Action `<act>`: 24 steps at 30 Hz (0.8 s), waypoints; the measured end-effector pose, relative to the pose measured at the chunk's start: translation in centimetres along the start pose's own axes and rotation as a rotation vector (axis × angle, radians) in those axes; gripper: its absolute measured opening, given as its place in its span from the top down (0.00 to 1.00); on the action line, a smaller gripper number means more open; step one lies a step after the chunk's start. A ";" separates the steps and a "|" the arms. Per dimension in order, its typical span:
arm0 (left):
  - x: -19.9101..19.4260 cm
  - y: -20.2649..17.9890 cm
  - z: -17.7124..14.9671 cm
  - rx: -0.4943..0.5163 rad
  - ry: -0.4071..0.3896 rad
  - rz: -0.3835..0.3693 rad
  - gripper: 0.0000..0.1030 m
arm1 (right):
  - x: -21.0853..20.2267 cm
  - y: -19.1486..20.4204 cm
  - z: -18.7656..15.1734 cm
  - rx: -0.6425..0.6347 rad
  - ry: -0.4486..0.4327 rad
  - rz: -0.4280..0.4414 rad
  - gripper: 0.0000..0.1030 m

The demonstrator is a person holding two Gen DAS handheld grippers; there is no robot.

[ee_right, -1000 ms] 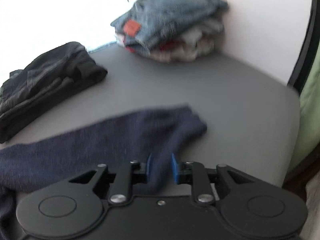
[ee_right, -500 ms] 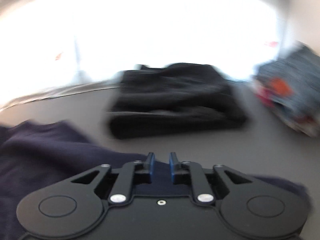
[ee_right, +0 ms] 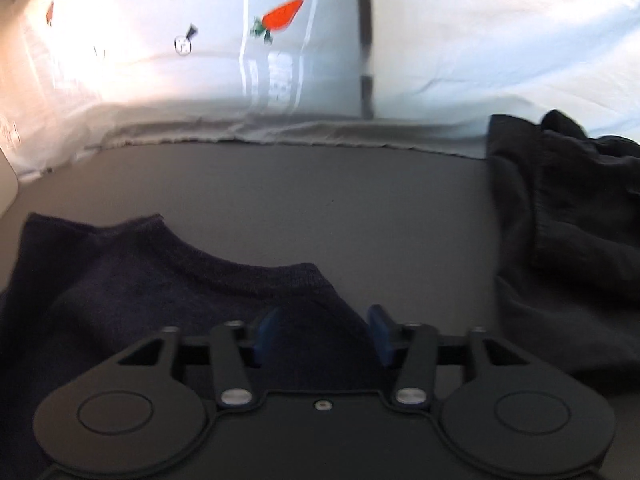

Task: Fold clothes

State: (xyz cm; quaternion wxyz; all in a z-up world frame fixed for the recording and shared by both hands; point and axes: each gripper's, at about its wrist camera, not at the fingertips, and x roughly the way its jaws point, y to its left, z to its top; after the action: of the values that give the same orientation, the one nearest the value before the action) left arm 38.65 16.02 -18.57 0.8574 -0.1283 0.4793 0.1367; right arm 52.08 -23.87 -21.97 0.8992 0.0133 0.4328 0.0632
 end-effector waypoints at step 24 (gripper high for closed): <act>0.4 1.6 -1.8 -0.066 0.021 -0.031 0.21 | -3.1 3.4 -1.5 -0.134 -0.149 -0.193 0.32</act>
State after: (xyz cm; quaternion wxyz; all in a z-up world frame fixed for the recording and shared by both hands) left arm 36.91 16.91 -19.99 0.8497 -0.1655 0.4813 0.1376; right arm 48.64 -20.95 -20.18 0.9296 -0.0838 0.3589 0.0040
